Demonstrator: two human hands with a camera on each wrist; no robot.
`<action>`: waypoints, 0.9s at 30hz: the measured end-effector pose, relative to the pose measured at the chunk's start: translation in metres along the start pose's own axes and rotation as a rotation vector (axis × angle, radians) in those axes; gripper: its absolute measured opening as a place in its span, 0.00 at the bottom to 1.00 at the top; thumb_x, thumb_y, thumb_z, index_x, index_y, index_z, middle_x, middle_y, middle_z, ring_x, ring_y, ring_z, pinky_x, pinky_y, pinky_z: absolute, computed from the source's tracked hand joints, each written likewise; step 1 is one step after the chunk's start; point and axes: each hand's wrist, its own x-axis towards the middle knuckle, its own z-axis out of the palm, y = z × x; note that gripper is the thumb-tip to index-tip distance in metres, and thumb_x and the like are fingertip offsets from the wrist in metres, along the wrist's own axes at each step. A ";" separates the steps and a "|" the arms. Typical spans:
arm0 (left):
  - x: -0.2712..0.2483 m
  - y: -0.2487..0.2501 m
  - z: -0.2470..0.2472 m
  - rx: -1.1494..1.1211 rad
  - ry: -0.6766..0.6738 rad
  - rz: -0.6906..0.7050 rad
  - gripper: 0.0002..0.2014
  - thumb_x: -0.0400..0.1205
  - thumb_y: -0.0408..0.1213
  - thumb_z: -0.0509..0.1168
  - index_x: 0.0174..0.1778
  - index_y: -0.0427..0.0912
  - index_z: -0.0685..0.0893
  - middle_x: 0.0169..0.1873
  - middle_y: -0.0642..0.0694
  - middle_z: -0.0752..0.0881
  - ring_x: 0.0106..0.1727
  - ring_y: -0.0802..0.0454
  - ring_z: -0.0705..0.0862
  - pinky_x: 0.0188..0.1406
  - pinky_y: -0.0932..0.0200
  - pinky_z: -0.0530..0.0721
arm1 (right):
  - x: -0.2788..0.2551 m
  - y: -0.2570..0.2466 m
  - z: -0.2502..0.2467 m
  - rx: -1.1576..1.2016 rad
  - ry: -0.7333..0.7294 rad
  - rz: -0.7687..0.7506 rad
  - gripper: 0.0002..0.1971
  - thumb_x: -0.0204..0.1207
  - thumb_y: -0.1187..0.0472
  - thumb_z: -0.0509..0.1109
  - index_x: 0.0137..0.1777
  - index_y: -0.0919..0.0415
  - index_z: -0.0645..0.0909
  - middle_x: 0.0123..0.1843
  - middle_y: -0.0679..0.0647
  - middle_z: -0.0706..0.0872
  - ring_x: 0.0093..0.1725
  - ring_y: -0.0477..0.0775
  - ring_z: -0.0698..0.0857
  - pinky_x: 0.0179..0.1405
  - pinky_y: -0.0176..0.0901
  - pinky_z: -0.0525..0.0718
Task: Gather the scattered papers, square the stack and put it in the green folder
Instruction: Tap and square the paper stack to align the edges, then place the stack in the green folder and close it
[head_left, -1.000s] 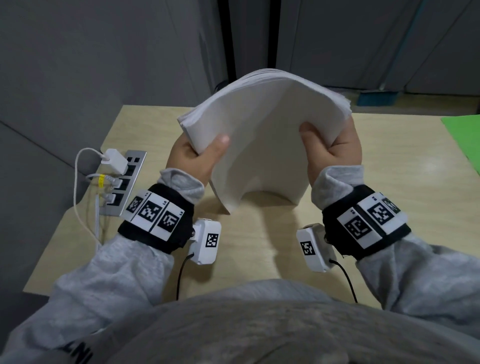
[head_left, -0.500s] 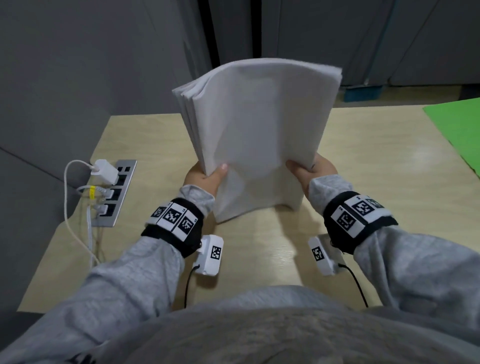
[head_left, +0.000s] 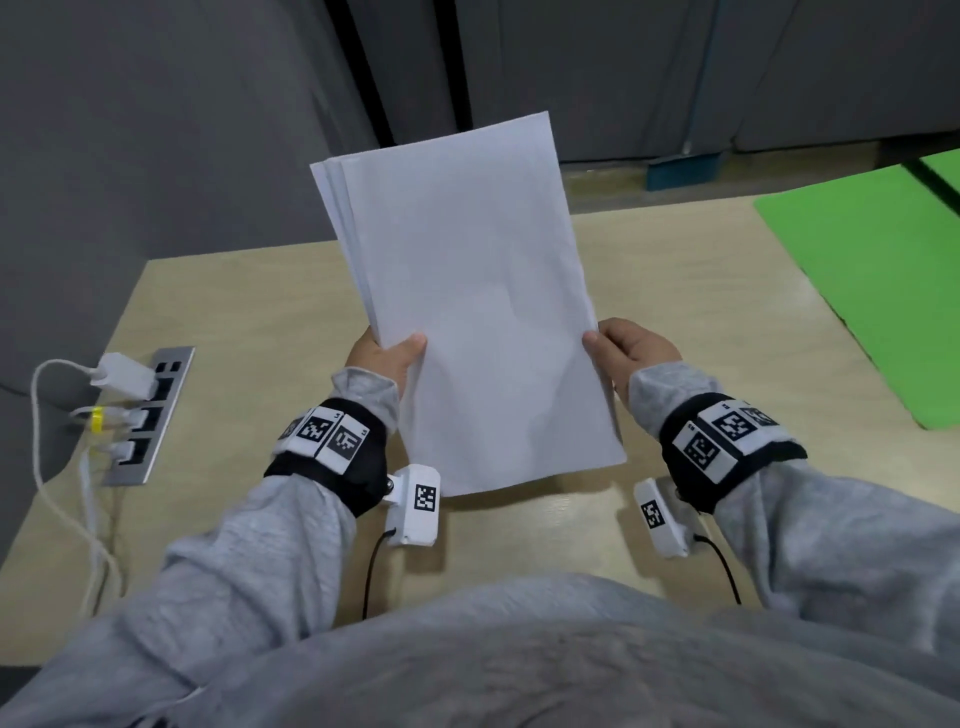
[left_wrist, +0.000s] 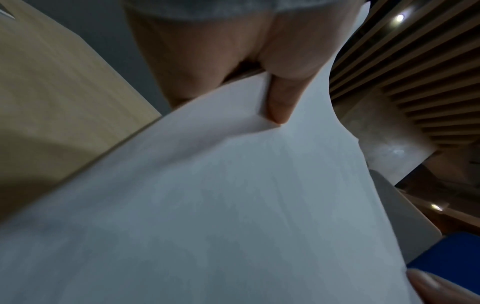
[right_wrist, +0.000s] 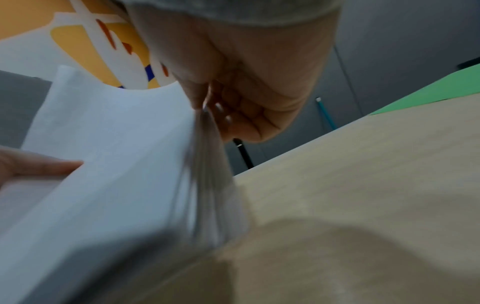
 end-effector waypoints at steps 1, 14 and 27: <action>-0.003 0.002 0.013 0.019 -0.002 0.002 0.08 0.80 0.33 0.68 0.49 0.47 0.75 0.45 0.47 0.81 0.51 0.49 0.79 0.52 0.56 0.79 | 0.004 0.012 -0.013 0.003 0.034 0.018 0.09 0.81 0.50 0.63 0.41 0.47 0.80 0.36 0.46 0.85 0.40 0.55 0.85 0.46 0.46 0.83; -0.034 0.017 0.145 0.120 -0.024 -0.041 0.16 0.81 0.34 0.66 0.64 0.35 0.79 0.42 0.48 0.83 0.40 0.51 0.83 0.37 0.73 0.79 | 0.043 0.139 -0.162 -0.568 0.147 0.472 0.35 0.77 0.41 0.64 0.79 0.51 0.54 0.85 0.58 0.48 0.82 0.67 0.58 0.79 0.65 0.61; -0.022 -0.007 0.135 0.129 0.080 -0.086 0.11 0.78 0.40 0.69 0.56 0.46 0.83 0.39 0.57 0.84 0.42 0.52 0.84 0.45 0.68 0.77 | 0.048 0.130 -0.142 -0.603 -0.121 0.265 0.26 0.78 0.38 0.59 0.73 0.49 0.64 0.73 0.56 0.76 0.65 0.64 0.80 0.68 0.64 0.76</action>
